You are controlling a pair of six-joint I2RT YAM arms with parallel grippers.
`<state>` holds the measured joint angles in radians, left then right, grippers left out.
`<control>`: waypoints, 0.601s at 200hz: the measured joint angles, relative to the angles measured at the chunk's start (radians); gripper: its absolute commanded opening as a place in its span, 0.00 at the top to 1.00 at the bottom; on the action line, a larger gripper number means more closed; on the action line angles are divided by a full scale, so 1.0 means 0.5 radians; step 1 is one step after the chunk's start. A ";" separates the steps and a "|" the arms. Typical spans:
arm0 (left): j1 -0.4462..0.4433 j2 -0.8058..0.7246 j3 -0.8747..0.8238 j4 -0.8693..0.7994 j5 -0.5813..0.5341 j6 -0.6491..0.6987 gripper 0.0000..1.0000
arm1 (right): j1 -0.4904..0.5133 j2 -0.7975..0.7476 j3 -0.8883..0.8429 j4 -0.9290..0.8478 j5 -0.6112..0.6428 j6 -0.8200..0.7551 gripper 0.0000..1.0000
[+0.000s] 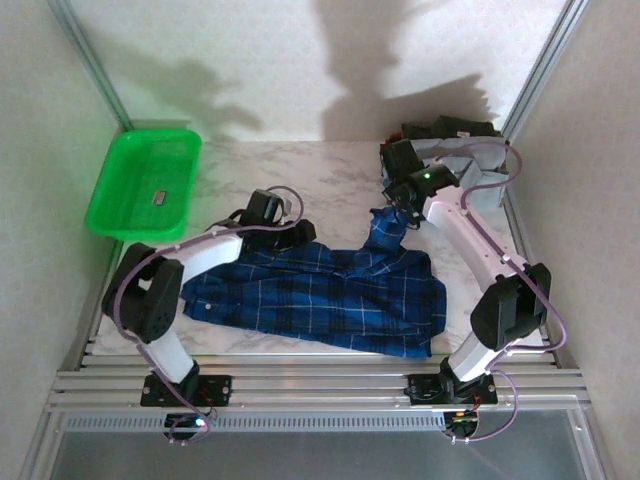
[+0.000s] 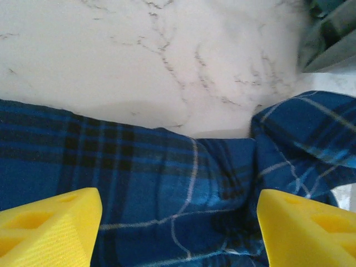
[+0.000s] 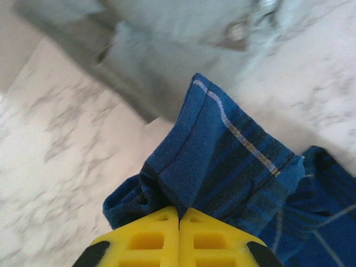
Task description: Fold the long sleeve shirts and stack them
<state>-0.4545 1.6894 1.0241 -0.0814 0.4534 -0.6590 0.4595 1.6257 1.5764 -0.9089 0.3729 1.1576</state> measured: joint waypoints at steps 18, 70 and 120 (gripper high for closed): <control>-0.001 -0.062 -0.044 0.029 -0.020 -0.092 0.26 | 0.013 -0.077 -0.083 0.108 -0.169 -0.092 0.97; -0.001 -0.228 -0.057 0.028 -0.140 -0.271 0.25 | 0.224 -0.645 -0.658 0.248 -0.408 0.101 0.96; -0.021 -0.481 -0.095 -0.019 -0.279 -0.392 0.25 | 0.789 -1.071 -1.376 0.223 -0.356 0.792 0.86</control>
<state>-0.4652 1.4487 0.9768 -0.0910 0.3138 -0.8551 0.8539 1.0901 0.8883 -0.7975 0.1947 1.5536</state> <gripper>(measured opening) 0.749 0.079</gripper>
